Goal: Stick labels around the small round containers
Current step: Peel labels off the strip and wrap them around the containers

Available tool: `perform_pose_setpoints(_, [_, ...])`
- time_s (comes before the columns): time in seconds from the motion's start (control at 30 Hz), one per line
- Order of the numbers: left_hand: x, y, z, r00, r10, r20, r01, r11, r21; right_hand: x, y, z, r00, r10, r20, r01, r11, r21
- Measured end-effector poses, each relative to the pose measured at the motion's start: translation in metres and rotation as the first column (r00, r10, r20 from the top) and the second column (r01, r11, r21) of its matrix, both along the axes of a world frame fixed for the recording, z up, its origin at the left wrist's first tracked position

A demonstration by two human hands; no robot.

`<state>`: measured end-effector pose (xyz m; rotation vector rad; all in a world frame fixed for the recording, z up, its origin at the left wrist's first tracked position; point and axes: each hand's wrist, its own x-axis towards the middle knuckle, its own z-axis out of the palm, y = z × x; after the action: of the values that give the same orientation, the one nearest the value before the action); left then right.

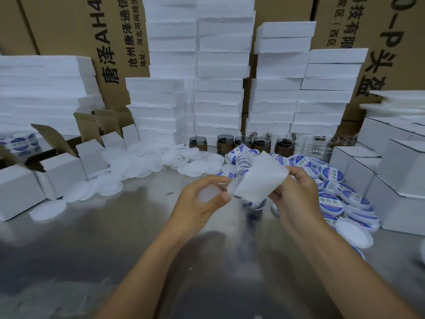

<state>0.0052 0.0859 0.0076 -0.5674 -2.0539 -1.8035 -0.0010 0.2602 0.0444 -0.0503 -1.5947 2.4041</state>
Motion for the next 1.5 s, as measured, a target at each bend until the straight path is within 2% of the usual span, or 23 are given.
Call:
perform_pose_setpoints(0.17, [0.000,0.001,-0.003,0.999,0.037,0.038,-0.036,0.999,-0.024,0.007,-0.006,0.007,0.994,0.113,0.011,-0.107,0.967,-0.232])
perform_pose_setpoints(0.3, [0.006,0.007,0.003,0.943,0.000,0.334,0.003,1.000,-0.009,0.016,-0.010,0.005,0.970,0.239,-0.040,-0.239,0.921,-0.307])
perform_pose_setpoints(0.37, [0.007,0.009,0.003,0.907,-0.019,0.420,0.049,0.997,-0.060,0.021,-0.014,0.001,0.955,0.290,-0.068,-0.297,0.906,-0.303])
perform_pose_setpoints(0.43, [0.004,0.011,0.003,0.868,-0.060,0.494,0.089,0.995,-0.035,0.025,-0.020,-0.005,0.941,0.321,-0.102,-0.337,0.909,-0.247])
perform_pose_setpoints(0.5, [0.002,0.015,0.002,0.777,-0.223,0.588,0.132,0.972,0.195,0.029,-0.025,-0.011,0.935,0.332,-0.123,-0.349,0.922,-0.165])
perform_pose_setpoints(0.57, [0.003,0.020,0.003,0.656,-0.437,0.615,0.166,0.879,0.447,0.031,-0.030,-0.015,0.947,0.296,-0.123,-0.303,0.952,-0.043])
perform_pose_setpoints(0.63, [0.006,0.024,0.006,0.560,-0.533,0.634,0.152,0.819,0.554,0.033,-0.032,-0.019,0.964,0.232,-0.133,-0.231,0.973,0.021])
perform_pose_setpoints(0.73, [0.005,0.025,0.008,0.487,-0.615,0.620,0.044,0.727,0.686,0.039,-0.032,-0.028,0.979,0.091,-0.183,-0.077,0.994,0.081])
perform_pose_setpoints(0.77, [0.005,0.024,0.010,0.482,-0.626,0.612,0.017,0.706,0.708,0.044,-0.032,-0.031,0.978,0.048,-0.201,-0.030,0.995,0.090])
perform_pose_setpoints(0.87, [0.005,0.023,0.011,0.533,-0.593,0.604,0.014,0.720,0.694,0.062,-0.027,-0.040,0.971,-0.023,-0.239,0.059,0.988,0.143])
perform_pose_setpoints(1.0, [0.008,0.027,0.012,0.588,-0.599,0.544,0.062,0.704,0.707,0.082,-0.005,-0.049,0.966,-0.027,-0.257,0.132,0.907,0.400])
perform_pose_setpoints(1.1, [0.011,0.033,0.010,0.590,-0.576,0.566,0.093,0.745,0.661,0.095,0.009,-0.049,0.946,0.085,-0.313,0.144,0.754,0.641])
perform_pose_setpoints(1.2, [0.018,0.038,0.011,0.589,-0.582,0.561,0.126,0.752,0.648,0.102,0.020,-0.048,0.927,0.163,-0.338,0.210,0.521,0.828])
perform_pose_setpoints(1.3, [0.020,0.040,0.011,0.613,-0.560,0.558,0.100,0.755,0.648,0.103,0.026,-0.046,0.914,0.250,-0.321,0.242,0.299,0.923])
perform_pose_setpoints(1.37, [0.019,0.040,0.010,0.656,-0.513,0.554,0.092,0.782,0.616,0.103,0.030,-0.044,0.893,0.335,-0.301,0.235,0.222,0.946])
perform_pose_setpoints(1.4, [0.018,0.040,0.010,0.679,-0.490,0.547,0.096,0.798,0.595,0.103,0.032,-0.043,0.894,0.372,-0.251,0.169,0.240,0.956])
perform_pose_setpoints(1.43, [0.017,0.039,0.011,0.704,-0.461,0.540,0.100,0.817,0.567,0.104,0.034,-0.039,0.905,0.383,-0.182,0.054,0.322,0.945])
perform_pose_setpoints(1.5, [0.017,0.038,0.012,0.768,-0.393,0.506,0.118,0.863,0.491,0.104,0.036,-0.027,0.943,0.333,-0.014,-0.202,0.605,0.770])
